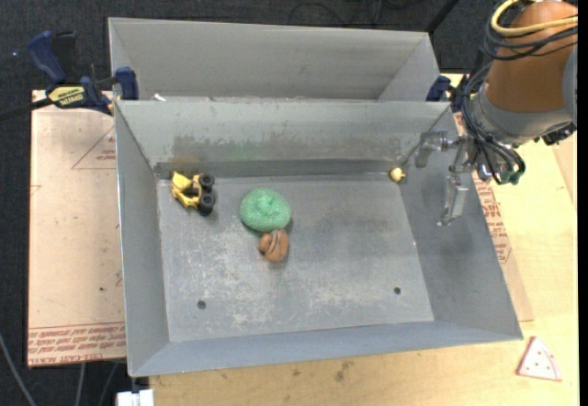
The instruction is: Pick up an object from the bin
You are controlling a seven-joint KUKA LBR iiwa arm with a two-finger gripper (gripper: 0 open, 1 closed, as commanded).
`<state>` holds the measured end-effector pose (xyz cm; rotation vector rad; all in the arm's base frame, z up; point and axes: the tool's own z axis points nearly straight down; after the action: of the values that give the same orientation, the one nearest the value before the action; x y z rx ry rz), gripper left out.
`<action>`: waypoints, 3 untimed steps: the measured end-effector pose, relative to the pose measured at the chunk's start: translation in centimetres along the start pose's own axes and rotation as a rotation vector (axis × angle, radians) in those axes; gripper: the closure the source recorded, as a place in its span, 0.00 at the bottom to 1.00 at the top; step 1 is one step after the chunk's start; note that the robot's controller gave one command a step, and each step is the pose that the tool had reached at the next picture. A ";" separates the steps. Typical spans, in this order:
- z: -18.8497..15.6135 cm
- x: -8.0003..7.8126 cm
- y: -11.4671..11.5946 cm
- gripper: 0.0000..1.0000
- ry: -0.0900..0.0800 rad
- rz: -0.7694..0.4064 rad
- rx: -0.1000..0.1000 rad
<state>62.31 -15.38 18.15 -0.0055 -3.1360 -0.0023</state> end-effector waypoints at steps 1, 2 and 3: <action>-0.5 -0.2 0.1 0.00 -0.008 -0.003 0.001; 4.0 -1.6 4.2 0.00 -0.013 -0.075 0.004; 9.0 -0.9 7.5 0.00 -0.009 -0.129 0.001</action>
Offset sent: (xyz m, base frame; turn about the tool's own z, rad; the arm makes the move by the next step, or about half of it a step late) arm 0.0217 0.0701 -0.0734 -0.1209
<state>63.18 -7.89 9.14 0.1976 -3.1393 -0.0015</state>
